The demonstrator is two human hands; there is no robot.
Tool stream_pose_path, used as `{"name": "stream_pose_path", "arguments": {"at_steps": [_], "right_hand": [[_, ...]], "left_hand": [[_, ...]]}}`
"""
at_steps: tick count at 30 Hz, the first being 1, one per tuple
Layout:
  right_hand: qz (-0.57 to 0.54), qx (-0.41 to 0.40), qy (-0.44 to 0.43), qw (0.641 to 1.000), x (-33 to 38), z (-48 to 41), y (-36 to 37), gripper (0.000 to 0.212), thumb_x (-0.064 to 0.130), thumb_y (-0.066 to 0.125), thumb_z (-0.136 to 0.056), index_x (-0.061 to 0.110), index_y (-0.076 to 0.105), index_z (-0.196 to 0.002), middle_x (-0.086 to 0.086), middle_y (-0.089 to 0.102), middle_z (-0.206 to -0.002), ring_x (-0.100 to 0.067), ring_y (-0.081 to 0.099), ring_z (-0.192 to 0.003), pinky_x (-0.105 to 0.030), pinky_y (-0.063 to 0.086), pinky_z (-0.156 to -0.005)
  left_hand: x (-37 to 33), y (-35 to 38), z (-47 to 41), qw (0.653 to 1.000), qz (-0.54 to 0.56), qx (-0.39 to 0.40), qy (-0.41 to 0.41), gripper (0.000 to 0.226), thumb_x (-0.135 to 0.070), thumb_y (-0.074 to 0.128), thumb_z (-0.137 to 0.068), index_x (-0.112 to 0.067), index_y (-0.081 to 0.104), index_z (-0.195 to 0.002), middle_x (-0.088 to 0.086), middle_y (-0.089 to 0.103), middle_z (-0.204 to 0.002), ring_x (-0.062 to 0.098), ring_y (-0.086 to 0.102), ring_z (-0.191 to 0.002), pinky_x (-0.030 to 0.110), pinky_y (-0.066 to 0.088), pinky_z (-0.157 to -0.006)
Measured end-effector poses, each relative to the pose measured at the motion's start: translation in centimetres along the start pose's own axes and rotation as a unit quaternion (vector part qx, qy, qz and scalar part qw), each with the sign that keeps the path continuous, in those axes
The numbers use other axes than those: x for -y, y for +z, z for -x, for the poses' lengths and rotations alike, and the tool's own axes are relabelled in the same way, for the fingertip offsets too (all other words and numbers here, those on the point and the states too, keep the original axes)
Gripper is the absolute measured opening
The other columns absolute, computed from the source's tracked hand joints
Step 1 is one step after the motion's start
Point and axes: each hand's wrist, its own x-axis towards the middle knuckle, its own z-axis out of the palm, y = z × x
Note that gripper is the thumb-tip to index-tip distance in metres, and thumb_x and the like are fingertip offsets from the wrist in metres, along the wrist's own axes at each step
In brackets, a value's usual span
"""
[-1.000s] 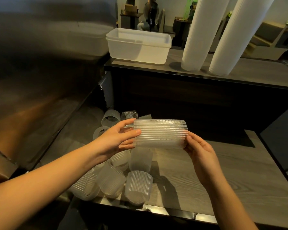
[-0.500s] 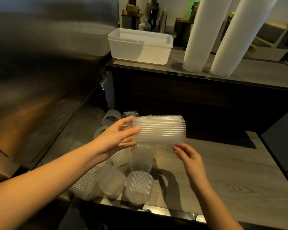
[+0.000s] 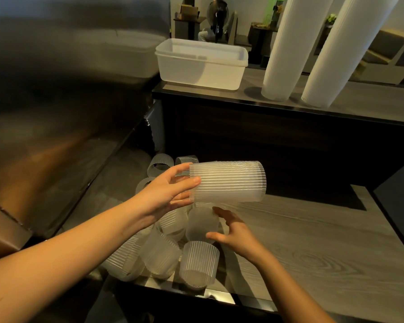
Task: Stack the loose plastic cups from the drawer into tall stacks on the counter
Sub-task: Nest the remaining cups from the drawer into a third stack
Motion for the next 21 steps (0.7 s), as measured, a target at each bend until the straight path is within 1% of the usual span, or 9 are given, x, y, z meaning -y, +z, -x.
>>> {"name": "stream_pose_path", "arguments": {"at_steps": [2,4,6,8,10,12,15,19,21], "right_hand": [[-0.039,0.010,0.004,0.999,-0.3,-0.2,-0.2,0.059,0.033,0.063,-0.084,0.024,0.037,-0.136,0.002,0.043,-0.137,-0.013,0.040,-0.126,-0.018,0.036,-0.097],[-0.082,0.002,0.016,0.996,-0.5,-0.5,-0.4,0.044,0.028,0.052,-0.091,0.021,0.042,-0.134,0.001,0.048,-0.134,-0.006,0.044,-0.117,-0.006,0.039,-0.083],[-0.092,-0.012,0.028,0.995,-0.7,-0.8,-0.3,0.035,0.023,0.046,-0.095,0.018,0.048,-0.129,0.001,0.052,-0.129,-0.003,0.045,-0.108,-0.002,0.038,-0.073],[-0.100,-0.021,0.025,0.994,-0.9,-1.0,0.0,0.028,0.019,0.046,-0.094,0.017,0.054,-0.121,-0.001,0.057,-0.123,-0.004,0.048,-0.104,-0.005,0.040,-0.073],[-0.109,-0.028,0.020,0.993,-0.9,-1.1,0.2,0.023,0.016,0.047,-0.094,0.017,0.058,-0.114,0.000,0.060,-0.115,-0.006,0.052,-0.099,-0.007,0.040,-0.075],[-0.131,-0.035,0.014,0.991,-0.8,-1.0,0.2,0.019,0.012,0.047,-0.093,0.021,0.059,-0.104,0.008,0.061,-0.103,-0.005,0.054,-0.094,-0.009,0.041,-0.077],[-0.172,-0.044,0.003,0.984,-0.5,-0.8,-0.4,0.024,0.007,0.047,-0.092,0.027,0.060,-0.092,0.015,0.061,-0.093,-0.005,0.057,-0.092,-0.012,0.044,-0.077],[-0.262,-0.054,0.010,0.963,-0.3,0.1,-1.5,0.024,0.005,0.045,-0.092,0.019,0.063,-0.094,0.006,0.066,-0.094,-0.007,0.061,-0.090,-0.014,0.050,-0.076],[-0.300,-0.067,0.006,0.952,-0.8,0.5,-2.2,0.022,0.006,0.045,-0.092,0.016,0.065,-0.094,0.000,0.067,-0.094,-0.015,0.063,-0.093,-0.021,0.050,-0.080]], "left_hand": [[0.0,-0.1,0.0,1.000,0.002,0.003,0.005,0.067,-0.027,0.069,-0.064,-0.023,0.049,-0.128,-0.001,0.065,-0.115,0.018,0.068,-0.097,0.029,0.056,-0.083],[-0.1,-0.1,-0.1,1.000,0.004,0.005,0.008,0.063,-0.026,0.068,-0.066,-0.024,0.050,-0.127,-0.002,0.065,-0.113,0.017,0.068,-0.096,0.028,0.056,-0.082],[-0.1,-0.1,0.0,1.000,0.007,0.007,0.007,0.065,-0.026,0.068,-0.066,-0.024,0.050,-0.127,-0.002,0.065,-0.113,0.017,0.068,-0.097,0.028,0.056,-0.082],[-0.1,-0.1,0.0,1.000,0.008,0.004,0.006,0.066,-0.026,0.069,-0.066,-0.025,0.049,-0.129,-0.003,0.064,-0.113,0.017,0.068,-0.096,0.028,0.056,-0.080],[-0.1,-0.1,-0.1,1.000,0.012,0.002,0.007,0.057,-0.021,0.067,-0.074,-0.025,0.049,-0.128,-0.005,0.066,-0.110,0.015,0.069,-0.092,0.025,0.057,-0.075],[-0.1,-0.1,-0.1,1.000,0.011,-0.001,0.005,0.052,-0.019,0.065,-0.079,-0.024,0.050,-0.128,-0.005,0.066,-0.109,0.014,0.070,-0.091,0.023,0.057,-0.073],[-0.1,-0.2,-0.2,1.000,0.006,-0.004,0.003,0.053,-0.019,0.065,-0.079,-0.025,0.049,-0.129,-0.005,0.066,-0.110,0.015,0.069,-0.094,0.025,0.057,-0.076],[-0.1,-0.2,-0.3,1.000,0.006,-0.006,0.001,0.049,-0.018,0.065,-0.081,-0.025,0.050,-0.127,-0.006,0.067,-0.108,0.014,0.069,-0.093,0.025,0.057,-0.077],[-0.1,-0.2,-0.2,1.000,0.012,-0.006,0.002,0.044,-0.016,0.064,-0.082,-0.026,0.052,-0.123,-0.006,0.067,-0.106,0.013,0.070,-0.089,0.024,0.057,-0.073]]}}
